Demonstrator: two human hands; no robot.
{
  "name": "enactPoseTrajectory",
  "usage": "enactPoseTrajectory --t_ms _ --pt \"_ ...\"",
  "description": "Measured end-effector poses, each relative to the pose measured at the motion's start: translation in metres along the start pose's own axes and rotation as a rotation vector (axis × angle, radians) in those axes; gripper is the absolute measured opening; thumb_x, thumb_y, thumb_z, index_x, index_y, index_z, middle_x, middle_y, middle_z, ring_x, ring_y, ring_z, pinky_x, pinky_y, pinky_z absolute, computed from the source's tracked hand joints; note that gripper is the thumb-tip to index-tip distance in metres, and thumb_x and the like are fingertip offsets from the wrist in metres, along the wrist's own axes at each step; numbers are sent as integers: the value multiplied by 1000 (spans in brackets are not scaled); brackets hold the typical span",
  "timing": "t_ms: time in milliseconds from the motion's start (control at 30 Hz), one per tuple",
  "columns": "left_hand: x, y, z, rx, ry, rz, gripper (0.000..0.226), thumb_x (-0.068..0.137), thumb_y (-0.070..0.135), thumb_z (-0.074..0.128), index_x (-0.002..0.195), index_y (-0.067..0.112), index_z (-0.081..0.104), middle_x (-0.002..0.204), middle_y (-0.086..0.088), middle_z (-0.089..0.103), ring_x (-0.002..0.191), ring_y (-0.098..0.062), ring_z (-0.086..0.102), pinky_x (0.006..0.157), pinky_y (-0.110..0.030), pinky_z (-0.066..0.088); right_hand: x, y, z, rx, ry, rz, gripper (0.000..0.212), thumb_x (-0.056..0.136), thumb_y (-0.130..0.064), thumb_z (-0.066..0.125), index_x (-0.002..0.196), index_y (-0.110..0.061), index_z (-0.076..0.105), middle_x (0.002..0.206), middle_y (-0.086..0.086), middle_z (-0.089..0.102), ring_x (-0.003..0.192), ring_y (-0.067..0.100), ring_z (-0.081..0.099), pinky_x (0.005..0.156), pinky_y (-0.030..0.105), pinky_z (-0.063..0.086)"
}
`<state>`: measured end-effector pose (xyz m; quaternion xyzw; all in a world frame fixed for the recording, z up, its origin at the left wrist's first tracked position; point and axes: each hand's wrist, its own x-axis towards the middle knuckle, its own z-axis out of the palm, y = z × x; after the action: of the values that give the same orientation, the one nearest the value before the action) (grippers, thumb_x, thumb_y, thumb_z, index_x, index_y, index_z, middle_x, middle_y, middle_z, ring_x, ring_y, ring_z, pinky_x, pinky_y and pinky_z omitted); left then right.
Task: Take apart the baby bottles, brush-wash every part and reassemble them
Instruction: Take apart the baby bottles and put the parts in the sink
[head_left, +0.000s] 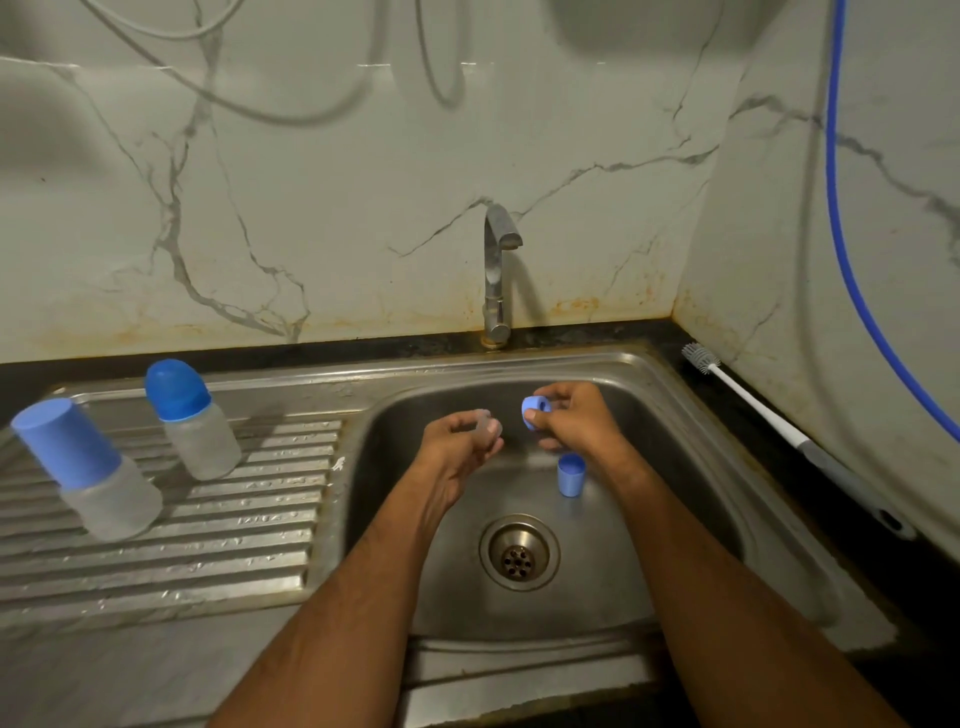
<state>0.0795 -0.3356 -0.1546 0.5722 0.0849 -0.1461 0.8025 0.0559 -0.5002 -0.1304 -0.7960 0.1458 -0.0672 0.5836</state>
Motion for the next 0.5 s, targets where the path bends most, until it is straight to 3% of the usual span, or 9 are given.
enactPoseTrajectory --t_ms 100,233,367,500 --pt "1 -1 0 108 83 79 16 88 -8 70 103 -2 70 107 -15 69 93 -20 71 75 -31 62 7 2 -11 -271 126 -60 32 80 -9 84 109 -10 72 105 9 72 98 22 68 87 36 58" --pt "0 -17 -4 384 115 197 11 83 1 78 91 8 77 95 -6 76 88 -19 73 76 -36 63 4 10 -29 -556 225 -61 19 77 -6 80 95 -3 75 98 15 74 91 28 69 77 33 54" --pt "7 -22 5 698 55 324 11 79 5 82 86 12 79 91 7 75 85 -3 69 70 -14 54 2 17 -44 -707 297 -45 20 83 -7 75 103 -6 74 109 17 71 106 35 67 84 37 54" --pt "21 -29 9 926 58 314 19 72 3 87 77 18 76 81 3 75 76 -5 69 72 -22 58 -4 32 -45 -850 302 28 25 90 -11 69 114 -4 67 121 20 67 114 38 64 90 39 53"
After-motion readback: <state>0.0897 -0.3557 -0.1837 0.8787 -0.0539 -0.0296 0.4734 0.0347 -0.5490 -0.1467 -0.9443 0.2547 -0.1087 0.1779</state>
